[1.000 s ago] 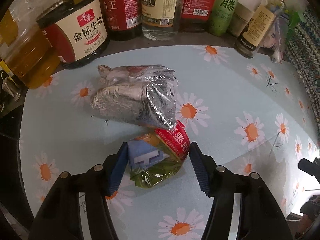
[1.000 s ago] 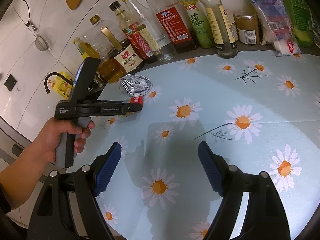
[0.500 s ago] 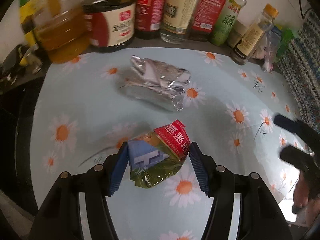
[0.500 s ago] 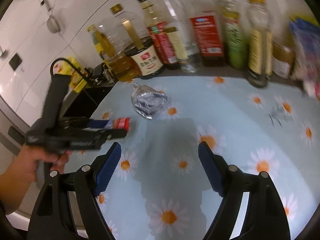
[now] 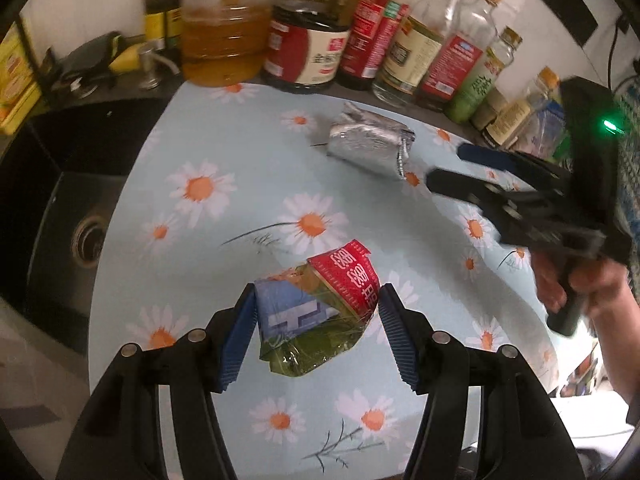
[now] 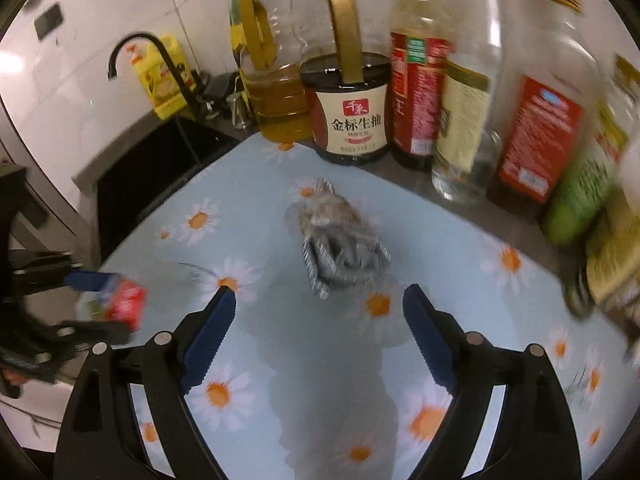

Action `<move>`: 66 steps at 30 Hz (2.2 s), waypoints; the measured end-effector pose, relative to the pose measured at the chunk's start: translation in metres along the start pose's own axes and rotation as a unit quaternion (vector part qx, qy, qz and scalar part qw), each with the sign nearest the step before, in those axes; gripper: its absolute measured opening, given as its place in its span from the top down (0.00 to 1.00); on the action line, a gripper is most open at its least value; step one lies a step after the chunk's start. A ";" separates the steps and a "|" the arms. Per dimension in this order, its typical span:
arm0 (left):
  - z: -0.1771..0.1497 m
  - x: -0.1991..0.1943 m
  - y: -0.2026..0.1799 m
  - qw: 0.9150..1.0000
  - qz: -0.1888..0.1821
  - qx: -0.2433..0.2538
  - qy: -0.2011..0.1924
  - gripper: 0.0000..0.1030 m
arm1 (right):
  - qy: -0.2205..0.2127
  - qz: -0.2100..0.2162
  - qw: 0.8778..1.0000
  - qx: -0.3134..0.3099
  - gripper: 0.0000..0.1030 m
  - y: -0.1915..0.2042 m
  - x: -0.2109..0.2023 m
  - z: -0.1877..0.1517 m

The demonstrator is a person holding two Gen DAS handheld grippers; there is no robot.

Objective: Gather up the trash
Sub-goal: 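Grasp the silver foil packet with the right tool while the left tool holds the wrapper, then carry the wrapper and foil packet over the black bin and open both tools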

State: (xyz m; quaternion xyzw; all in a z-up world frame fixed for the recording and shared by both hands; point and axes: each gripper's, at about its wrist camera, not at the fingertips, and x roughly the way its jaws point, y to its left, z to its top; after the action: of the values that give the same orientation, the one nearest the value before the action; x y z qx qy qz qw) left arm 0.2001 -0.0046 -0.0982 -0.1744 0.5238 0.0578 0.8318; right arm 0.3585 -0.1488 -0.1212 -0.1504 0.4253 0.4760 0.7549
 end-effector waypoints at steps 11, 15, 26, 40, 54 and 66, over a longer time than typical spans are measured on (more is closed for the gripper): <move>-0.017 -0.013 0.023 0.999 0.003 -0.048 -0.010 0.43 | 0.054 -0.001 0.998 -0.039 0.18 -0.007 0.057 0.029; -0.021 -0.012 0.029 0.998 0.002 -0.056 -0.008 0.43 | 0.068 0.004 0.997 -0.041 0.24 -0.009 0.068 0.030; -0.024 -0.013 0.033 0.999 -0.006 -0.050 -0.008 0.43 | 0.059 -0.007 0.998 -0.037 0.36 -0.004 0.057 0.025; -0.030 -0.025 0.033 0.999 -0.036 0.005 -0.013 0.43 | 0.020 -0.013 1.000 -0.001 0.36 0.041 -0.011 -0.006; -0.064 -0.044 0.040 0.994 -0.081 0.073 -0.001 0.43 | 0.001 -0.037 0.996 0.079 0.36 0.107 -0.066 -0.080; -0.117 -0.056 0.046 0.984 -0.122 0.127 0.027 0.43 | -0.016 -0.045 0.986 0.162 0.36 0.169 -0.092 -0.141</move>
State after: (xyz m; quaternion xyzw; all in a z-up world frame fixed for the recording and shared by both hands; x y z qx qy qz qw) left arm 0.0624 0.0024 -0.1047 -0.1314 0.5239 -0.1164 0.8335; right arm 0.1282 -0.2074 -0.1024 -0.0379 0.4776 0.3688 0.7965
